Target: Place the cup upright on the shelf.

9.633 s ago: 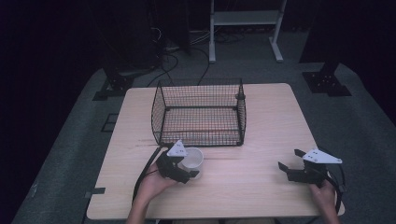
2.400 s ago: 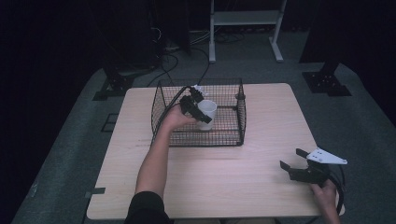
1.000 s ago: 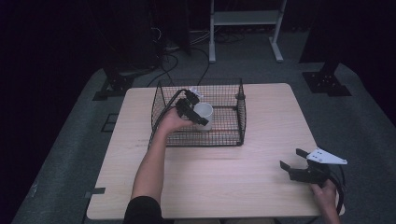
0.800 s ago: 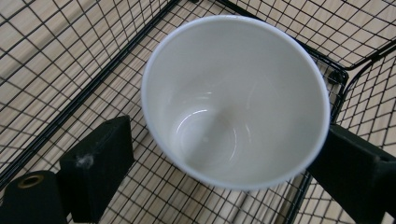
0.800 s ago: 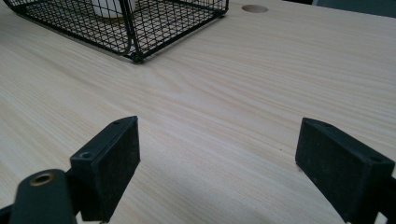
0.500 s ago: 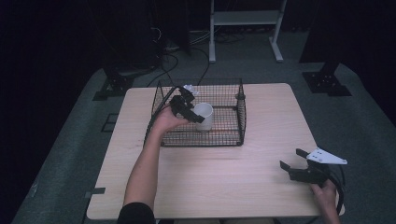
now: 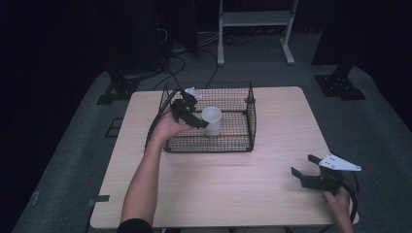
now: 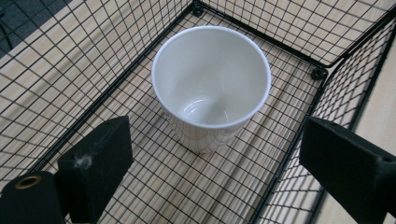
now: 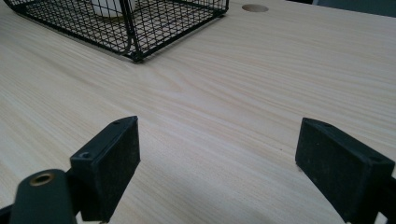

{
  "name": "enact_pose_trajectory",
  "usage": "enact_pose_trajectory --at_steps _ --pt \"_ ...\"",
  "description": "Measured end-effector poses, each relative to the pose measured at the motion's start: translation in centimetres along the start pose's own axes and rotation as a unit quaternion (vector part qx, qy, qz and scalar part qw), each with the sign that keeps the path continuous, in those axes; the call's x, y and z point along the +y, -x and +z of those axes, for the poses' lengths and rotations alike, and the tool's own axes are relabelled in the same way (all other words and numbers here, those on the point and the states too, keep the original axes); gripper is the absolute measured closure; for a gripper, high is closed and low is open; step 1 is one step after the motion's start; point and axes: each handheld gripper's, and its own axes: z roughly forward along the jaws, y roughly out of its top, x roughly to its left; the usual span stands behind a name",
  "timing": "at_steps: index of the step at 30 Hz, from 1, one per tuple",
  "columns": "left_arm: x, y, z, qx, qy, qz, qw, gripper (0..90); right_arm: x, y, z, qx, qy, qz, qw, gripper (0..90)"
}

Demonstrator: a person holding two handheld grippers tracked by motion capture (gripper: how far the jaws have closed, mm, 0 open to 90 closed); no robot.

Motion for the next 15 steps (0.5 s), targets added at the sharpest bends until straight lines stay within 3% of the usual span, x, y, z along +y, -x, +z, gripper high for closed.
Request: enact_pose_trajectory --at_steps 15 --pt "-1.2 1.9 -2.4 -0.003 0.019 0.009 0.9998 9.2 0.0 0.0 0.0 -0.001 -0.001 0.000 1.0000 13.1"
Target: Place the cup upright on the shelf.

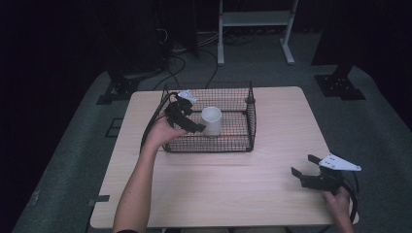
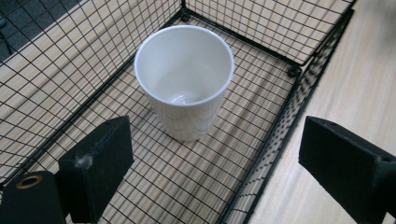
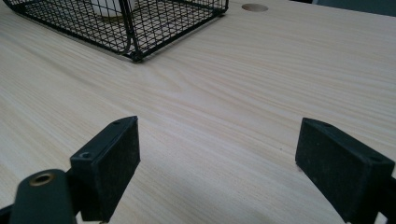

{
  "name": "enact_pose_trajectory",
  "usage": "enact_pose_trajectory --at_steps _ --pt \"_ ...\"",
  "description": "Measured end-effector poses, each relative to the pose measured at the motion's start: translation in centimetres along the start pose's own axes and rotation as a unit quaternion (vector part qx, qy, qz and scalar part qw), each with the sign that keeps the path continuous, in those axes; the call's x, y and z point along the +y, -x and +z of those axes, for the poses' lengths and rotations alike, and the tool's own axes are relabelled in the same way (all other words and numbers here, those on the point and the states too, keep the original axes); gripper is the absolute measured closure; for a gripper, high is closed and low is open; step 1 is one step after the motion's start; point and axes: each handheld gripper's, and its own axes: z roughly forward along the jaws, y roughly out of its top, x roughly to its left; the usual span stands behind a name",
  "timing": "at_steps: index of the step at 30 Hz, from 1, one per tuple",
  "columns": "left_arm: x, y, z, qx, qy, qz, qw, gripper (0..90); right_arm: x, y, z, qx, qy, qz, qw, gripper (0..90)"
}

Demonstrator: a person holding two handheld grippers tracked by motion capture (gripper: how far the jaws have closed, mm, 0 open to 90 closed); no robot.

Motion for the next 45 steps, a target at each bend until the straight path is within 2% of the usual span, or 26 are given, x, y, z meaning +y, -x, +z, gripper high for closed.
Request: enact_pose_trajectory --at_steps 8,14,17,23,26,33,35,38,41,45 --pt "-0.6 1.1 -0.9 0.001 0.005 0.005 1.0000 9.3 0.0 0.0 0.0 0.000 0.000 -0.001 1.0000 13.1" --pt "-0.9 2.1 -1.3 0.003 0.001 0.016 0.9999 9.3 0.0 0.0 0.0 0.000 -0.001 -0.001 1.0000 13.1" --pt "-1.1 2.6 -1.5 -0.002 0.014 0.015 0.9998 9.3 0.0 0.0 0.0 -0.001 0.000 -0.002 1.0000 13.1" --pt "-1.5 3.4 -1.9 -0.004 0.023 0.023 0.9995 9.4 0.0 0.0 0.0 -0.001 -0.001 -0.002 1.0000 13.1" --pt "-1.6 3.9 -2.1 0.001 0.017 0.029 0.9994 9.3 0.0 -0.1 0.1 -0.002 -0.003 -0.002 1.0000 13.1" --pt "-2.4 4.7 -2.1 -0.005 0.021 0.032 0.9992 9.3 0.0 -0.1 0.1 -0.002 -0.003 -0.002 1.0000 13.1" --pt "-2.5 4.9 -2.2 -0.005 0.018 0.034 0.9992 9.3 0.0 -0.1 0.1 -0.002 -0.003 -0.003 1.0000 13.1" --pt "-2.9 5.3 -2.5 0.002 0.026 0.039 0.9989 9.3 0.0 -0.1 0.1 -0.002 -0.004 -0.002 1.0000 13.1" --pt "-3.4 5.6 -2.7 -0.001 0.032 0.033 0.9990 9.3 0.0 -0.1 0.1 -0.003 -0.004 -0.004 1.0000 13.1" --pt "-3.9 6.1 -2.8 0.000 0.030 0.035 0.9989 9.3 0.0 -0.1 0.1 -0.003 -0.005 -0.006 1.0000 13.1"
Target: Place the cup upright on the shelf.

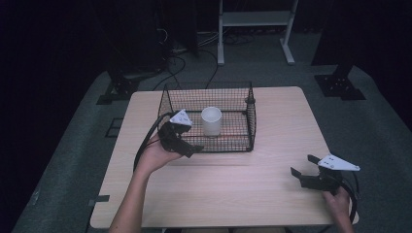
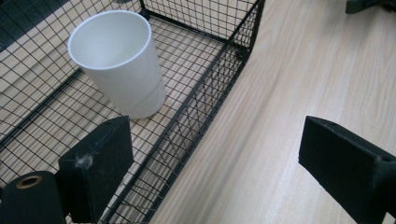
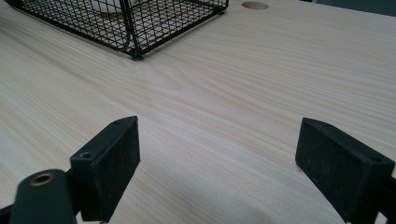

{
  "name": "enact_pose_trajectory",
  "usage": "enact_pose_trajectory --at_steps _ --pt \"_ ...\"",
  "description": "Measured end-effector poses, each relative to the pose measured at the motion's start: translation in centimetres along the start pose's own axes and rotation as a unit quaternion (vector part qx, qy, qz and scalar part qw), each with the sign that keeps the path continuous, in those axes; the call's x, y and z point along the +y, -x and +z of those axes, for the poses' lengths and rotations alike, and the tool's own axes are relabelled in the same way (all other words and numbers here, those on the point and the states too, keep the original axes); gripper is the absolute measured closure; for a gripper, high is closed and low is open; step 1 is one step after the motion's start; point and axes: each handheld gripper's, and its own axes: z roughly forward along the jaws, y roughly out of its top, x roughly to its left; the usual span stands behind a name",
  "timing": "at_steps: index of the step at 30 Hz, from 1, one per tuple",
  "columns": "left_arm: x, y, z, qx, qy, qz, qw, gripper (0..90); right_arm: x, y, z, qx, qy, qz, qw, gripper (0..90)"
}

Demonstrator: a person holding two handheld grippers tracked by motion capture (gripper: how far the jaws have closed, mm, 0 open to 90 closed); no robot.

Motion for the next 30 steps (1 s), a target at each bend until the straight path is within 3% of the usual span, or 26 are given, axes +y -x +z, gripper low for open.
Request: enact_pose_trajectory --at_steps 22,30 --pt "-2.8 2.5 -0.1 -0.011 0.013 -0.001 0.9999 9.3 0.0 0.0 0.0 -0.002 -0.002 -0.001 1.0000 13.1" --pt "-4.0 3.7 -0.6 -0.011 0.033 -0.003 0.9994 9.3 0.0 0.0 0.1 -0.003 -0.003 0.000 1.0000 13.1"
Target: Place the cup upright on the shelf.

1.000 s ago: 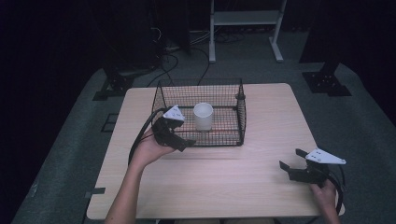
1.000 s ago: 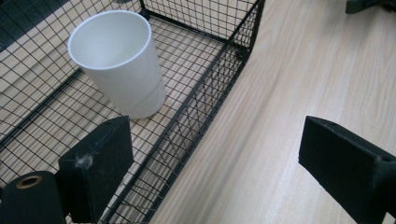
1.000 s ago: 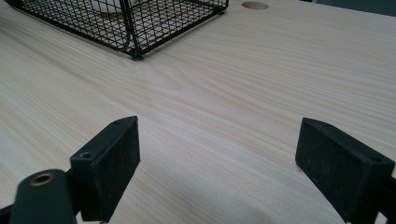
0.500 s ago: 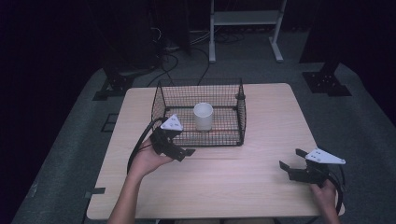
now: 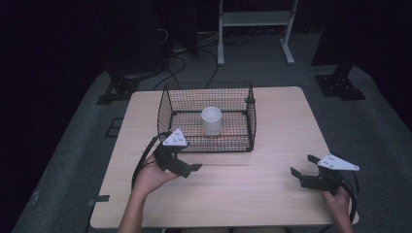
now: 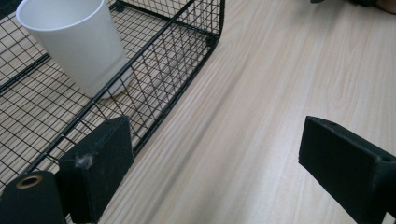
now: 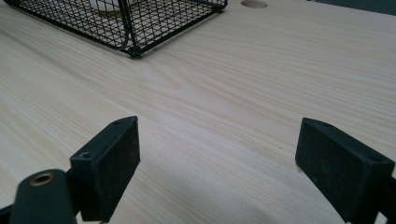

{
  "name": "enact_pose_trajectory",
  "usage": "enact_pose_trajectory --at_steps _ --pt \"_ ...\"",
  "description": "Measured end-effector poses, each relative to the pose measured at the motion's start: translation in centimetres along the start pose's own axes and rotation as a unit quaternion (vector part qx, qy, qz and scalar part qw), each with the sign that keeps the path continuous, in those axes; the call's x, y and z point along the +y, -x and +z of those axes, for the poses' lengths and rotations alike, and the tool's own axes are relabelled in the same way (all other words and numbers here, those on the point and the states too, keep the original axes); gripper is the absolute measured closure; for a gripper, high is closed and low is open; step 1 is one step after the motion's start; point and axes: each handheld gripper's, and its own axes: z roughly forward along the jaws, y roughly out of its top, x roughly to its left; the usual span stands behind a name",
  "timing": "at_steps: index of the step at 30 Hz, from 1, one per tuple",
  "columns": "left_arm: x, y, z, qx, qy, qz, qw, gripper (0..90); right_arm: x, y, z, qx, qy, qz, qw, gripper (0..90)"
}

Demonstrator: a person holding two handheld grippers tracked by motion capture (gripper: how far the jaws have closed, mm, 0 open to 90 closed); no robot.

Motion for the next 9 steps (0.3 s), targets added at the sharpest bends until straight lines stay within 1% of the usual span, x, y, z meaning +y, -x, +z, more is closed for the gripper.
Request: enact_pose_trajectory --at_steps 1,3,6,9 --pt "-0.4 0.3 -0.1 0.004 -0.001 0.003 1.0000 9.3 0.0 0.0 0.0 0.000 -0.001 0.000 1.0000 13.1" --pt "-0.6 0.5 -0.1 0.005 0.001 0.002 1.0000 9.2 0.0 0.0 0.0 0.000 -0.001 0.000 1.0000 13.1" --pt "-1.8 1.0 -0.3 0.003 0.013 -0.008 0.9999 9.2 0.0 0.0 0.0 -0.001 -0.001 -0.001 1.0000 13.1" --pt "-3.0 1.7 -0.5 0.013 0.019 -0.017 0.9996 8.7 0.0 -0.1 0.0 0.000 -0.002 -0.002 1.0000 13.1"
